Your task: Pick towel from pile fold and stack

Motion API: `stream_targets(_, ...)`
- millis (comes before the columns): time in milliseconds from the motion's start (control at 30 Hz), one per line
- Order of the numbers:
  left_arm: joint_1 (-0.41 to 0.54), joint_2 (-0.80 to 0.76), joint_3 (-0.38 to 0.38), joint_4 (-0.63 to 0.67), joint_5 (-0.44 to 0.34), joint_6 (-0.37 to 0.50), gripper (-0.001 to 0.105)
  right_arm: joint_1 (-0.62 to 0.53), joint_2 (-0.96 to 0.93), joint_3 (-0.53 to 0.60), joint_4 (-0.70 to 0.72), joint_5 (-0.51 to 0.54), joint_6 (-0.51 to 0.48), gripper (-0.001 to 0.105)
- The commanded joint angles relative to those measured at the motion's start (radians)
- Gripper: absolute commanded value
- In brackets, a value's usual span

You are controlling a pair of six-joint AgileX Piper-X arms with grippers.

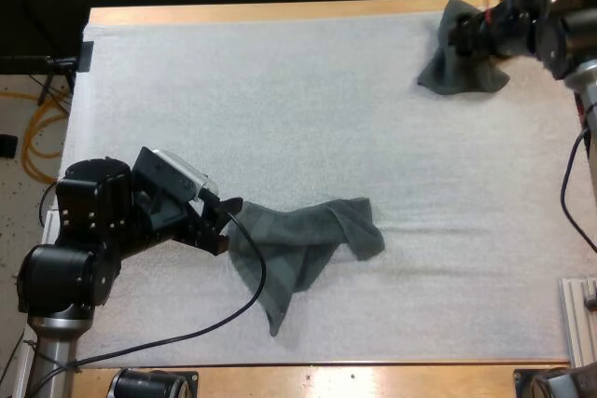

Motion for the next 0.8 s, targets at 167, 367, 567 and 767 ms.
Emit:
stream_targets(167,0.002,-0.002,-0.003,0.058,-0.001,-0.003,0.059,0.135,-0.057,0.098,0.086,-0.038,-0.013,0.072)
stream_targets(367,0.002,-0.002,-0.003,0.082,-0.052,-0.002,0.059,0.296,-0.087,0.272,0.086,-0.038,-0.013,0.072)
stream_targets(567,0.002,-0.002,-0.003,0.093,-0.084,-0.002,0.059,0.416,-0.087,0.390,0.077,-0.038,-0.007,0.072)
stream_targets(767,0.002,-0.002,-0.003,0.109,-0.091,0.001,0.059,0.497,-0.087,0.491,0.079,-0.038,-0.005,0.072)
